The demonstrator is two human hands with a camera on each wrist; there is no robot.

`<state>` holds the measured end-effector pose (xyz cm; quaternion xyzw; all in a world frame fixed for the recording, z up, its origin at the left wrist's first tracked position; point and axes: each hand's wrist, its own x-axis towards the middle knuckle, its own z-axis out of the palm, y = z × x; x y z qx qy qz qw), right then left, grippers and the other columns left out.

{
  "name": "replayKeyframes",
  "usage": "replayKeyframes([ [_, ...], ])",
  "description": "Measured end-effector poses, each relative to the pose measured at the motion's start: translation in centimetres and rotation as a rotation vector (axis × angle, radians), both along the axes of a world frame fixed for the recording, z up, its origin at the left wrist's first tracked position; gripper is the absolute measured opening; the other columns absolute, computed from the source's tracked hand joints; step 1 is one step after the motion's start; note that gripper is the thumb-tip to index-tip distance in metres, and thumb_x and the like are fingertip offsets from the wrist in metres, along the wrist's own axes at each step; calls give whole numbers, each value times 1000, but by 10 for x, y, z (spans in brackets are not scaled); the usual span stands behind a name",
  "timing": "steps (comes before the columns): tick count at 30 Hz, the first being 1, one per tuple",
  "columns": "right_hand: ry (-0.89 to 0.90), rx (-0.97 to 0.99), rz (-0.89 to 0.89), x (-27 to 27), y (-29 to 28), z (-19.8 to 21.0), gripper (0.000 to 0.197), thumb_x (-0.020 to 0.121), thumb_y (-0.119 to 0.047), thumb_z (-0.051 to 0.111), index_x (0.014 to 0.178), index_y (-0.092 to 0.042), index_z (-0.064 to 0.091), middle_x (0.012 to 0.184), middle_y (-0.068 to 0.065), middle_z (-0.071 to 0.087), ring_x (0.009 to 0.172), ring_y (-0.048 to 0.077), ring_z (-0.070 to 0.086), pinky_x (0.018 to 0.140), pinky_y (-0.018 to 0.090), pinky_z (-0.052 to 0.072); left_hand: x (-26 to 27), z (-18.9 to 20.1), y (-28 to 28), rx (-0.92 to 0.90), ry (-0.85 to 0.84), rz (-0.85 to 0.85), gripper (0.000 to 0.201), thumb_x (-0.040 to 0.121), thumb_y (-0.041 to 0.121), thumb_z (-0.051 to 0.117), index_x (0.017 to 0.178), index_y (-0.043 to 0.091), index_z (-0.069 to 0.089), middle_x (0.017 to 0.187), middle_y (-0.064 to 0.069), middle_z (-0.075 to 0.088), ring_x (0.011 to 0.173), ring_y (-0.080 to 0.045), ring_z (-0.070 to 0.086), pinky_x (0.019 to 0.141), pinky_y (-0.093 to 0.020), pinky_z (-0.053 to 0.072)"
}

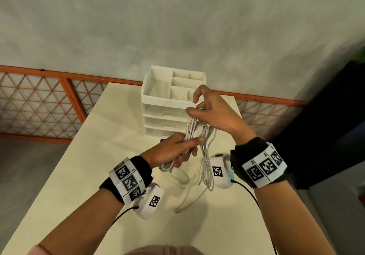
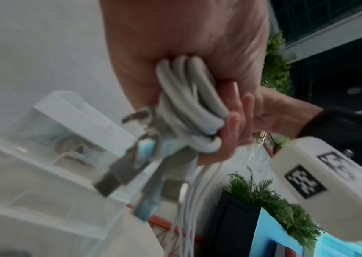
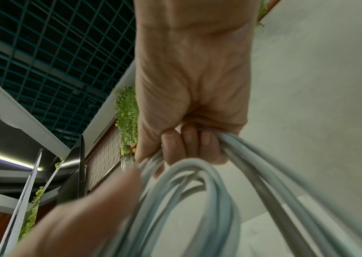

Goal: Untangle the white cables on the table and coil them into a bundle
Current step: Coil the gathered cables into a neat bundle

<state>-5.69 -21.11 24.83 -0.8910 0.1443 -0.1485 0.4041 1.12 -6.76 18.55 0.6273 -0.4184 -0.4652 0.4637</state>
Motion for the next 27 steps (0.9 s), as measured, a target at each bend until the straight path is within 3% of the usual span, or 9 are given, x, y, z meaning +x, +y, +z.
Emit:
replayKeyframes([
  [3,-31,-5,-30,-1,1,-7,23,85,-26,64,86,-15,43,52,3,49,46,13,44,47,20,34,-2,-5,1,-33,59,66,39,96,37,44,69,9,42,48,3,28,43,-14,21,47,-26,23],
  [5,-40,-25,-82,-2,-2,-14,28,89,-37,59,80,-14,46,41,-6,44,39,10,36,44,19,29,0,-5,2,-57,64,92,37,98,31,41,67,11,40,51,0,26,45,-15,19,48,-27,23],
  [9,-1,83,-140,-10,-11,-24,44,95,-52,38,70,-17,44,46,-11,37,40,4,35,55,25,32,10,-3,6,-116,92,139,35,99,28,40,68,12,41,53,-2,25,45,-15,19,49,-28,22],
  [13,-72,267,-78,-26,-13,-45,39,101,-40,27,102,-16,58,55,-5,43,52,7,41,64,30,41,17,-2,9,-206,145,217,39,98,32,41,66,12,43,49,1,27,42,-14,22,47,-27,27],
  [16,-250,384,-123,-23,11,-59,26,100,-29,38,103,-25,63,59,-1,45,49,10,41,48,26,37,15,2,3,-296,169,244,38,96,37,45,70,9,44,49,0,29,42,-16,24,47,-28,32],
  [19,-306,506,-204,-16,34,-60,35,100,-30,42,83,-6,61,60,11,46,43,16,44,42,24,38,11,4,-4,-381,88,213,36,94,36,45,73,7,47,49,1,38,42,-16,30,48,-27,39],
  [23,-265,544,-208,-12,43,-52,31,99,-35,42,88,-16,65,100,23,53,59,27,67,44,23,51,11,4,-11,-428,-22,224,31,99,23,41,86,-1,56,57,4,54,41,-13,43,44,-24,41],
  [25,-187,572,-205,-12,43,-49,30,99,-37,39,98,-17,61,118,17,48,54,18,68,46,23,54,10,3,-12,-403,-50,258,30,99,21,42,93,-4,56,56,6,56,39,-9,45,43,-19,41],
  [27,-93,617,-210,-12,43,-50,33,100,-42,34,104,-16,54,118,17,52,52,14,66,48,25,55,10,1,-13,-371,-69,266,29,98,21,43,88,-1,59,50,6,58,38,-8,47,44,-19,43],
])
